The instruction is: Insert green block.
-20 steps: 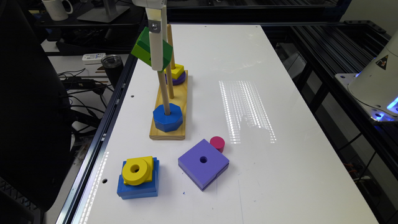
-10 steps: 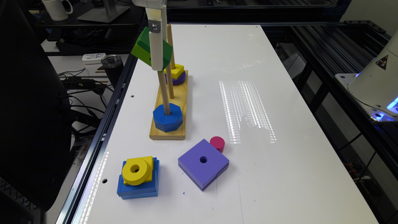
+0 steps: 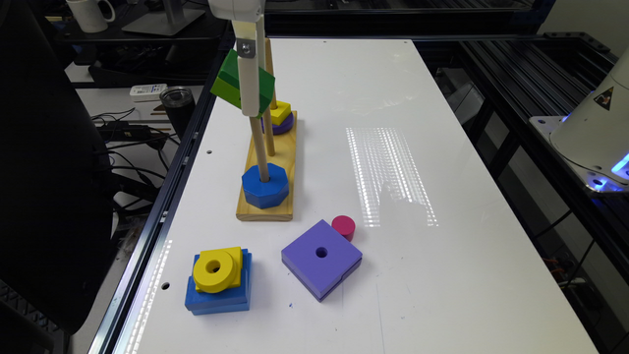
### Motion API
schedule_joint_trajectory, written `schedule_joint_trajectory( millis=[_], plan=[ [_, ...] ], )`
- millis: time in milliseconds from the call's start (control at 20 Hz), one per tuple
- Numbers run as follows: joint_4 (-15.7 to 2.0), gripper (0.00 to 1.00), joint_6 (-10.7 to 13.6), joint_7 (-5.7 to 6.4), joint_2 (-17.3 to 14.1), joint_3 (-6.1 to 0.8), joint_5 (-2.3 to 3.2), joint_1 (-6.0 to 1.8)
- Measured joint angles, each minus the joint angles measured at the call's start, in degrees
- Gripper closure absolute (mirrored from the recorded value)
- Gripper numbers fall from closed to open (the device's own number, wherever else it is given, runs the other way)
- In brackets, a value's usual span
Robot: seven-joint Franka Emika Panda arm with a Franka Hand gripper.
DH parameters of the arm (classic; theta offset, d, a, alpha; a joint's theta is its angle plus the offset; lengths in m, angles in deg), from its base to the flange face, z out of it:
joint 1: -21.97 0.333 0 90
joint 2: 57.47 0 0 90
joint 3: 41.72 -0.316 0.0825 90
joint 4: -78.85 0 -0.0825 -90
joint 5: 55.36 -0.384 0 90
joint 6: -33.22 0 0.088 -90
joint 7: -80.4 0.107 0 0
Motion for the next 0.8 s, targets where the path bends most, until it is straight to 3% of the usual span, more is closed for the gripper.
schedule_joint_trajectory(
  millis=[800],
  plan=[
    [-0.02,1.0,-0.17,0.06,-0.81,0.01,0.27,0.0]
  ],
)
